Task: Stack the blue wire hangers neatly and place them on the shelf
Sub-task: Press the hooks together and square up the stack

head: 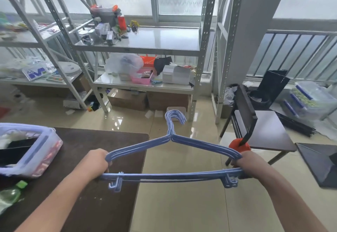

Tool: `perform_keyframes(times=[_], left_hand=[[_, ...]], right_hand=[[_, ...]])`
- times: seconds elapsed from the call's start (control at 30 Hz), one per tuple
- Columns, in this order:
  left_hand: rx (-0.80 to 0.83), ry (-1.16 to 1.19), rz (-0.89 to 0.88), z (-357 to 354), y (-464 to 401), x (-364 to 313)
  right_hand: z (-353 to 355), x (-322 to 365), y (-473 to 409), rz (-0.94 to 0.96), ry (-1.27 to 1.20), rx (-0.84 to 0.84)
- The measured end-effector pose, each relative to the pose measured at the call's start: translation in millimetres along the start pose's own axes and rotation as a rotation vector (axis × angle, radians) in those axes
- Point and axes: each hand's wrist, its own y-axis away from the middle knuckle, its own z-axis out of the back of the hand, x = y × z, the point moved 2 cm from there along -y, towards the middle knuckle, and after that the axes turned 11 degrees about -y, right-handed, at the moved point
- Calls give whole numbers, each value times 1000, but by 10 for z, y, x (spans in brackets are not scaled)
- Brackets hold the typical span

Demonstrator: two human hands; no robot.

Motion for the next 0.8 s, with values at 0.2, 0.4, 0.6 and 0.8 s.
perform_keyframes(times=[0.2, 0.4, 0.6, 0.8], left_hand=[[-9, -22, 29, 302, -582, -438], [-50, -2, 43, 553, -1660, -884], [-25, 45, 59, 919, -2508, -1388], [4, 54, 49, 1285, -3232, -1879]], right_hand=[[226, 573, -605, 77, 105, 2], [451, 1375, -1451, 114, 125, -50], [668, 1979, -2147, 74, -27, -81], [964, 2542, -2780, 36, 22, -35]])
